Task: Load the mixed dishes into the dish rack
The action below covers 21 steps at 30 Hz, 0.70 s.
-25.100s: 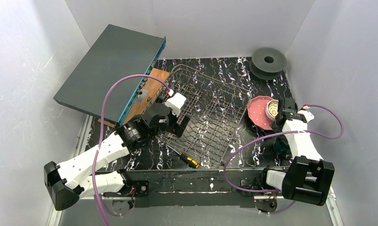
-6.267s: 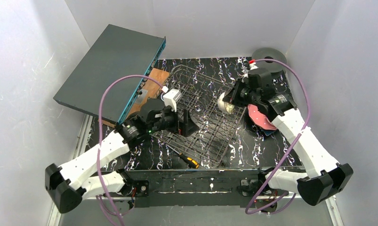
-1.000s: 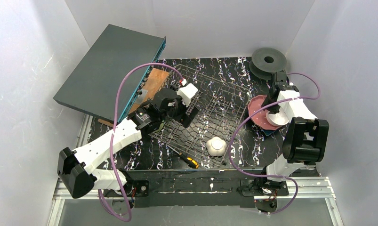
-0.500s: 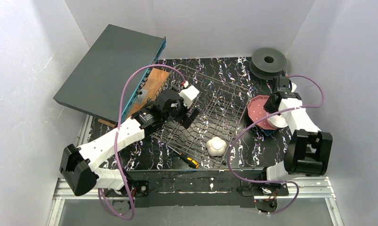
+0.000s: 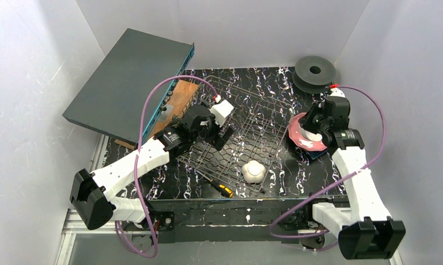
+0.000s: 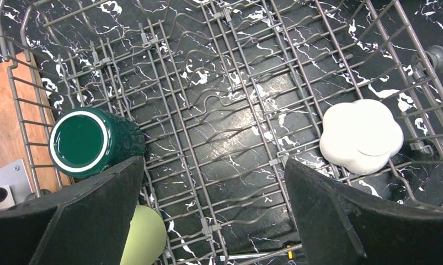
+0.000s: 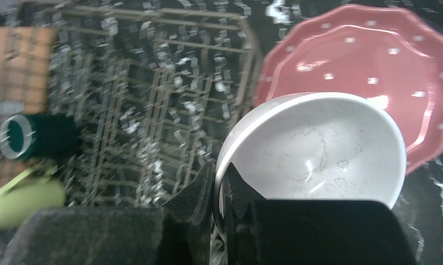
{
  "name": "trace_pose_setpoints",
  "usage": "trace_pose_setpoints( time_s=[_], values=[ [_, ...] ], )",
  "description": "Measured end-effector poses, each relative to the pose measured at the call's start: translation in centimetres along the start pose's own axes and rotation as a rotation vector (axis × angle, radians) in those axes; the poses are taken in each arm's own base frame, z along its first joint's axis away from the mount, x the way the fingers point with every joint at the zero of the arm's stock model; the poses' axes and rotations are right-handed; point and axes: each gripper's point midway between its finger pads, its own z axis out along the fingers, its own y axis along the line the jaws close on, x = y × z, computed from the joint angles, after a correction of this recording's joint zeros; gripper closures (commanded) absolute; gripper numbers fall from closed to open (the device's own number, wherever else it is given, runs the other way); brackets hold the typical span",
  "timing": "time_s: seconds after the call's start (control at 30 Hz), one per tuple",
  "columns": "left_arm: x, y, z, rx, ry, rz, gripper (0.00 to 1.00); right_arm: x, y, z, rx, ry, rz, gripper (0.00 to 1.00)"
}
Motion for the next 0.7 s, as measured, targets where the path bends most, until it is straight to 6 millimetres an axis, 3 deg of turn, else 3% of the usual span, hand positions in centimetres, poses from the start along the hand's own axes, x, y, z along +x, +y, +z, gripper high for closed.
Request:
trace_pose_setpoints(
  time_s=[0.17,0.37,0.6,0.7],
  values=[
    [-0.1,0.2,-0.2,-0.008,-0.006,0.003,0.01,-0.3,4.1,-3.9,-0.220,-0.036,-0.001,0.99],
    [-0.4,0.4,-0.6,-0.015,-0.018,0.006,0.01,0.5,9.0,-6.4,-0.460,0.046,0.026,0.99],
    [-0.9,0.9,-1.4,-0.041,-0.041,0.014,0.01,4.5,17.5,-9.5,-0.828,0.235,0.060,0.99],
    [-1.0,1.2,-1.6,-0.054,-0.051,0.019,0.01,7.3,19.6,-9.2,-0.914,0.338,0.085,0.99]
  ],
)
